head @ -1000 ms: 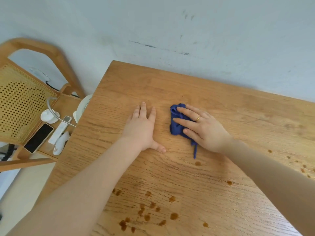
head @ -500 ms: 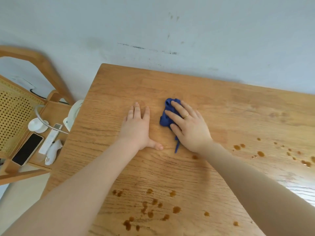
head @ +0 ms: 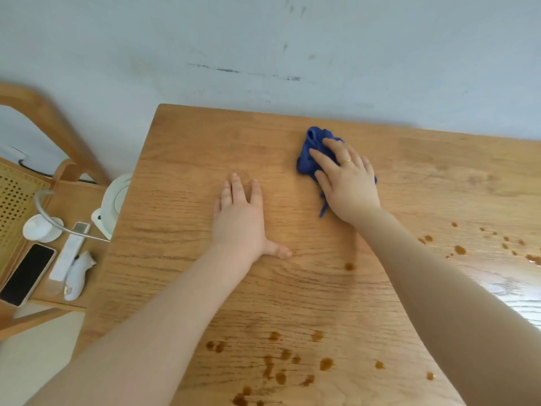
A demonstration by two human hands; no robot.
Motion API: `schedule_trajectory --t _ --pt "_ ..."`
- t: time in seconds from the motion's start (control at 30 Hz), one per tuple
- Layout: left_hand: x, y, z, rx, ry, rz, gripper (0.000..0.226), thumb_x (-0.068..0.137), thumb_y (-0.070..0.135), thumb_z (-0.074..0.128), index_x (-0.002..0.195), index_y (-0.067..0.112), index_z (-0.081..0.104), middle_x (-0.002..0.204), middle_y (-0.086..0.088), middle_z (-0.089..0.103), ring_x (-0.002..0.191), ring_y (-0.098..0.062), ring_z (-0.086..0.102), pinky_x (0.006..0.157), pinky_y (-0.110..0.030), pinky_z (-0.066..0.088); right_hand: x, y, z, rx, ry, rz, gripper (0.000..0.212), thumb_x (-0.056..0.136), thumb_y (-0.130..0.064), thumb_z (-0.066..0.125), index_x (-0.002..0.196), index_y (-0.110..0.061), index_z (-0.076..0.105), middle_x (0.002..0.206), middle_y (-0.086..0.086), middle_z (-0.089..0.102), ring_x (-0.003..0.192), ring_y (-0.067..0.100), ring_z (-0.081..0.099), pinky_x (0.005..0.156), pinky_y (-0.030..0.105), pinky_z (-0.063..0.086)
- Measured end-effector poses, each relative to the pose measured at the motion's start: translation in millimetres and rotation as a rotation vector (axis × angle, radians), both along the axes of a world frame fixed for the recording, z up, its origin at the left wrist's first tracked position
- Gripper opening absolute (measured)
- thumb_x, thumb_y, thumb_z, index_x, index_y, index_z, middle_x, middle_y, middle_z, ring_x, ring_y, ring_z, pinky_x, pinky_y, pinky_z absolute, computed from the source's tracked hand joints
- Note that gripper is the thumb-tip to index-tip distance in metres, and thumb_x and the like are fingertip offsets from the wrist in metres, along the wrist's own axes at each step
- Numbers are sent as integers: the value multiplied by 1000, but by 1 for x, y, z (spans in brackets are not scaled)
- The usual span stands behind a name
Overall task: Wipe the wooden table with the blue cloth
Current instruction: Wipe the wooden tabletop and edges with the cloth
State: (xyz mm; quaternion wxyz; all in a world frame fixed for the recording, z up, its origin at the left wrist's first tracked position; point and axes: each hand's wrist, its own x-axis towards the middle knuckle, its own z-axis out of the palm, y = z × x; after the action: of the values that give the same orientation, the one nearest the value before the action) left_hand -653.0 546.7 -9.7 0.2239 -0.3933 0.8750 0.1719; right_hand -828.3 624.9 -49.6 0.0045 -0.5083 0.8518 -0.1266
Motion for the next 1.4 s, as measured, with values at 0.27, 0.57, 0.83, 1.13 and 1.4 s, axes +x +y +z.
schedule_trajectory --t 0.27,0.57,0.83,1.13,1.4 --pt "-2 -2 2 15 -13 -17 141 51 72 70 147 15 -17 152 -18 -26 143 -32 -15 116 -42 -1 -19 25 -3 32 -23 166 45 89 -37 37 128 -23 54 143 9 43 130 35 38 98 51 36" --pt "-4 -5 5 17 -14 -32 146 47 73 72 147 17 -19 151 -17 -27 143 -31 -16 116 -41 -2 -4 35 2 28 -28 81 38 95 -17 40 131 -20 50 148 6 36 139 30 24 107 45 23" --pt "-2 2 12 66 -47 30 139 54 69 71 145 21 -22 150 -10 -33 142 -25 -20 116 -38 -2 -68 35 1 96 -54 115 39 97 -24 39 136 -27 44 152 1 27 141 26 17 110 45 18" --pt "-66 35 27 102 90 39 111 70 59 69 150 13 7 154 -4 -26 145 -25 -11 117 -37 8 -58 57 8 51 -67 321 46 86 -27 34 125 -20 57 143 10 43 132 37 35 104 52 29" --pt "-101 57 9 116 83 150 134 61 78 58 146 2 -14 154 -15 -21 144 -26 -12 117 -33 0 -106 33 1 2 -78 236 43 89 -29 35 127 -23 55 144 8 41 133 34 33 107 49 27"
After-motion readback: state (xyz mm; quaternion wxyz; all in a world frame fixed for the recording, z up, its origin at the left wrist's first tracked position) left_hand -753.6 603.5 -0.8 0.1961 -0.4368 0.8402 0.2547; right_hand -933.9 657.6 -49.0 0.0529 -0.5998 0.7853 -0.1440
